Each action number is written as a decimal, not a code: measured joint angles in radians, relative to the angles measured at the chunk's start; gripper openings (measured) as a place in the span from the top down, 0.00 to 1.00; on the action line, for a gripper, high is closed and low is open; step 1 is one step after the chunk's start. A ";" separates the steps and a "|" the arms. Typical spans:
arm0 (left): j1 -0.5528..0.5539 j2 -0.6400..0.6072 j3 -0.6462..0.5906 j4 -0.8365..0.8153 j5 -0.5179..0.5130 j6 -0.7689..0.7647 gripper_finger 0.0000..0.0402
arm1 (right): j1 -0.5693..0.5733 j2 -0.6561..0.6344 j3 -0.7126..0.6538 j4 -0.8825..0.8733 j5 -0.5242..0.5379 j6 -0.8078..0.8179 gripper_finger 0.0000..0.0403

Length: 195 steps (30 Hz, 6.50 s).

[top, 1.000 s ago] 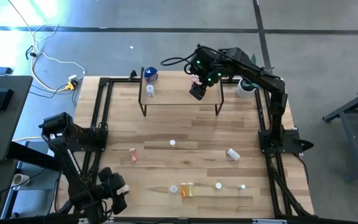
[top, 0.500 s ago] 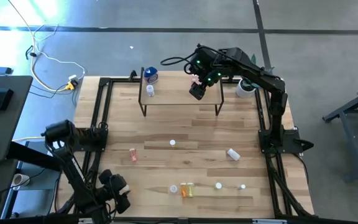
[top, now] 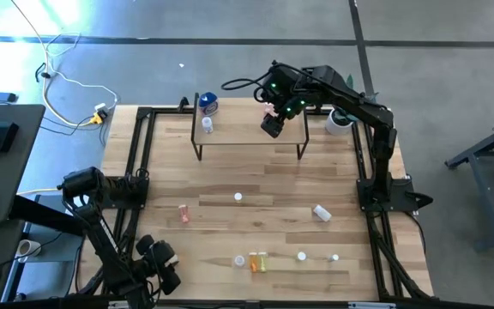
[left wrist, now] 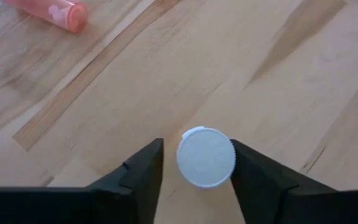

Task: Pick and place medicine bottles onto shelf by color
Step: Put the left small orange pill bottle on the shelf, then put the top yellow pill bottle on the shelf

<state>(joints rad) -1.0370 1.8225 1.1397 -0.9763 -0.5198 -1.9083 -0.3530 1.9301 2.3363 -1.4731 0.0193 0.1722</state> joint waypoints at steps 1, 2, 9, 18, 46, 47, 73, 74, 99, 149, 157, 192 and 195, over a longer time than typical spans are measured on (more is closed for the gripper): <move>0.000 0.000 0.000 0.002 0.000 0.000 0.64 | 0.000 0.000 0.000 0.000 0.000 0.000 0.35; 0.000 0.000 0.000 0.002 0.000 -0.001 0.66 | 0.000 0.000 0.000 0.000 0.000 0.002 0.35; 0.000 0.000 0.000 0.002 -0.008 -0.009 0.74 | 0.000 0.000 0.000 0.000 0.000 0.002 0.35; 0.002 -0.010 0.000 0.002 -0.009 -0.043 0.73 | 0.000 0.000 0.000 0.000 0.000 0.002 0.35; 0.499 -0.488 0.000 -0.073 -0.121 0.712 0.72 | 0.000 0.000 0.000 -0.001 0.000 0.038 0.35; 0.525 -0.508 0.000 -0.074 -0.121 0.752 0.72 | 0.000 0.000 0.000 -0.001 0.004 0.039 0.35; 1.299 -0.728 0.001 0.281 0.079 1.740 0.72 | 0.000 0.000 0.000 -0.001 0.113 0.189 0.35; 1.323 -0.723 0.001 0.304 0.105 1.752 0.72 | 0.000 0.000 0.000 -0.001 0.114 0.189 0.35; 1.751 -0.481 0.189 0.352 0.408 1.949 0.72 | -0.038 0.000 0.000 0.019 0.231 0.164 0.35; 1.724 -0.264 0.224 0.224 0.404 1.938 0.68 | -0.212 0.000 0.000 0.020 0.213 -0.041 0.35; 1.724 -0.265 0.291 0.219 0.404 1.938 0.51 | -0.168 -0.002 0.000 0.040 0.209 -0.087 0.35; 1.550 -0.797 -0.076 0.365 0.483 1.734 0.48 | 0.217 -0.295 -0.756 0.631 -0.032 0.011 0.35; 1.511 -0.842 -0.162 0.424 0.484 1.677 0.48 | 0.253 -0.295 -0.831 0.792 -0.101 0.014 0.35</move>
<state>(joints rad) 0.4740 0.9809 0.9778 -0.5519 -0.0360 -0.2314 -0.1005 1.6348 1.5049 -0.6812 -0.0813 0.1862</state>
